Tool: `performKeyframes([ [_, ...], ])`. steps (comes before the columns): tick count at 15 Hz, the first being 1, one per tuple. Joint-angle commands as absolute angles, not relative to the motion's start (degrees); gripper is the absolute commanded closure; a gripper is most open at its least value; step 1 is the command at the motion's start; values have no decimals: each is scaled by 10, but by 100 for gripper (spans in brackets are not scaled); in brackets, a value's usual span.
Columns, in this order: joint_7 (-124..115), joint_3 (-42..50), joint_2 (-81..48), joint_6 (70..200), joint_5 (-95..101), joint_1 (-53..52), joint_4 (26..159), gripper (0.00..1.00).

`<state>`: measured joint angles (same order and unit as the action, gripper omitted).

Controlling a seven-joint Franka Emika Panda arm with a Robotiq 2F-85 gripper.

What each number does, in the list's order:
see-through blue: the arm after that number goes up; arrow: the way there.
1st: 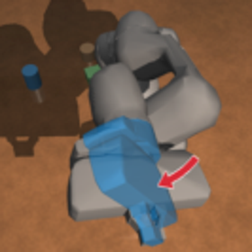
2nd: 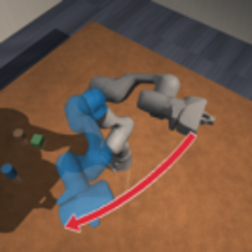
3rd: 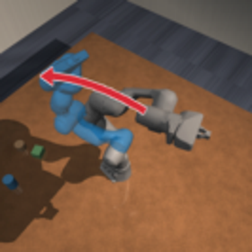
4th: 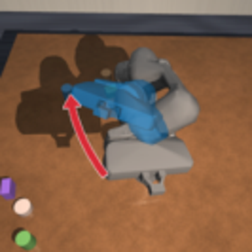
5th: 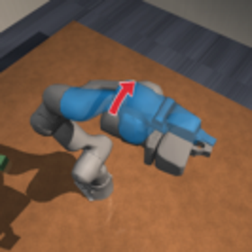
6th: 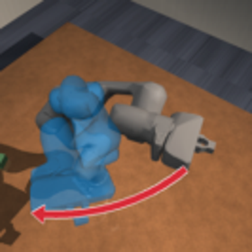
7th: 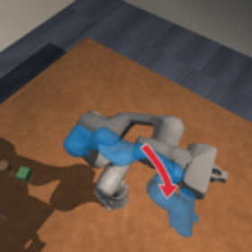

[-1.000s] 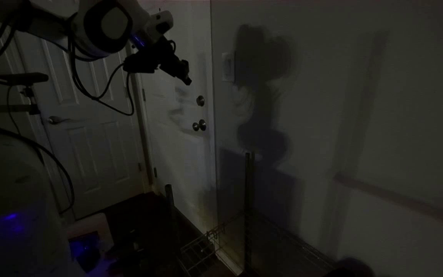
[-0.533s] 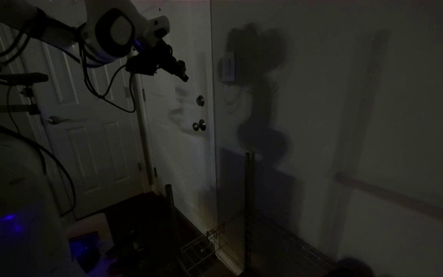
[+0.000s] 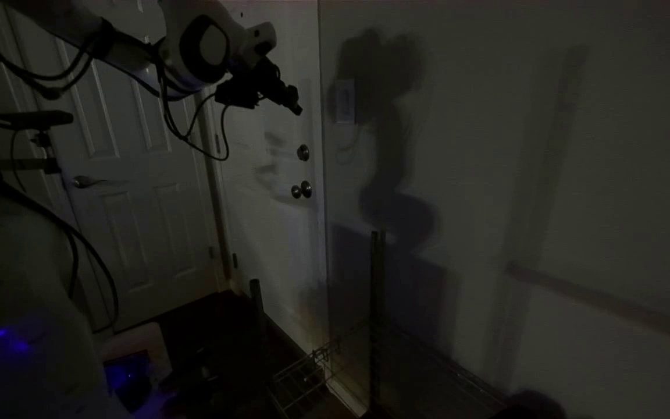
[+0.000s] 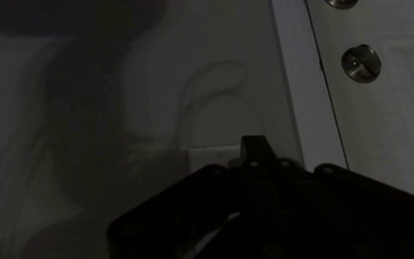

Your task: Switch on the light on the table

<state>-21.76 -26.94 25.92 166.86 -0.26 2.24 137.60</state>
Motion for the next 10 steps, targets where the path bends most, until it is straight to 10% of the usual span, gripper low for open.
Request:
performKeyframes([
  [1, -250, -314, 215, 1685, 29, 83, 1316, 100],
  [10, -327, -448, 117, 1668, 137, 249, 1183, 100],
])
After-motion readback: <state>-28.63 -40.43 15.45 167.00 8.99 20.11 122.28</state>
